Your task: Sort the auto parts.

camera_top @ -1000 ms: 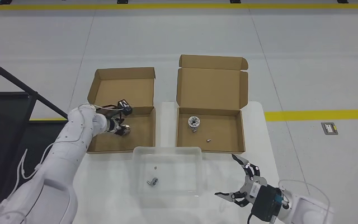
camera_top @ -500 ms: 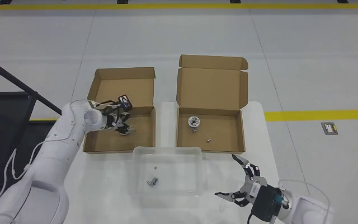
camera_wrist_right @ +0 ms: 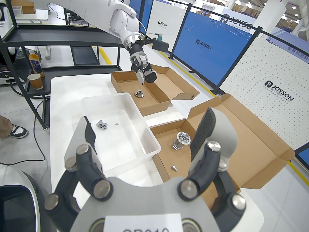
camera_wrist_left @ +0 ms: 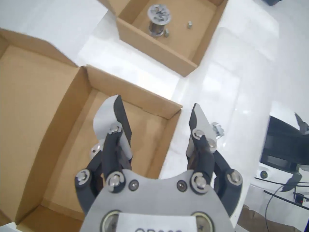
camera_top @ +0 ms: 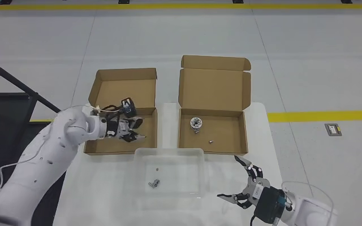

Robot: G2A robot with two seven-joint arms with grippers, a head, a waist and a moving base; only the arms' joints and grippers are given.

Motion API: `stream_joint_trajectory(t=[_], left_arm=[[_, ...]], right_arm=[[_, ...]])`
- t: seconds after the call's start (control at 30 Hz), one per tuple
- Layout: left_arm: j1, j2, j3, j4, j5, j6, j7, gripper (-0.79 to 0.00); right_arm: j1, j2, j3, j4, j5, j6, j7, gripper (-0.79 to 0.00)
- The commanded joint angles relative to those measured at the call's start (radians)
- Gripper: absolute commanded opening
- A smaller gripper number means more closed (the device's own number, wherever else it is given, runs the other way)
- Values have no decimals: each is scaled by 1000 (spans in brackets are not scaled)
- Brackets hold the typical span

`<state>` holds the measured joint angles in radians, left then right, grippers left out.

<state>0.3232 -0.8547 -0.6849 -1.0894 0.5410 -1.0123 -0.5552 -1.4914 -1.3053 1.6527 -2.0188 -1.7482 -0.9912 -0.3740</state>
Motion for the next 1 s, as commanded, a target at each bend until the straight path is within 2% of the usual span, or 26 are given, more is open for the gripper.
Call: stream_joint_trajectory(t=[0.0, 0.1, 0.2, 0.37, 0.4, 0.43, 0.77, 0.87, 0.97], left_arm=[[38, 67, -15, -170, -177, 0, -110, -234], [83, 139, -34, -348, -376, 0, -253, -228], [104, 198, -5, -451, -368, 0, -253, -203], [95, 249, 117, -542, -349, 0, -253, -169], [82, 255, 147, -542, -334, 1, -253, -114], [66, 259, 179, -536, -310, 12, -265, 0], [66, 259, 179, -536, -310, 12, -265, 0], [93, 256, 199, -531, -295, 68, -280, 0], [105, 242, 214, -547, -295, 183, -289, 0]], right_arm=[[0, 0, 0, 0, 0, 0, 0, 0], [0, 0, 0, 0, 0, 0, 0, 0], [0, 0, 0, 0, 0, 0, 0, 0], [0, 0, 0, 0, 0, 0, 0, 0], [0, 0, 0, 0, 0, 0, 0, 0], [0, 0, 0, 0, 0, 0, 0, 0], [0, 0, 0, 0, 0, 0, 0, 0], [0, 0, 0, 0, 0, 0, 0, 0], [0, 0, 0, 0, 0, 0, 0, 0]])
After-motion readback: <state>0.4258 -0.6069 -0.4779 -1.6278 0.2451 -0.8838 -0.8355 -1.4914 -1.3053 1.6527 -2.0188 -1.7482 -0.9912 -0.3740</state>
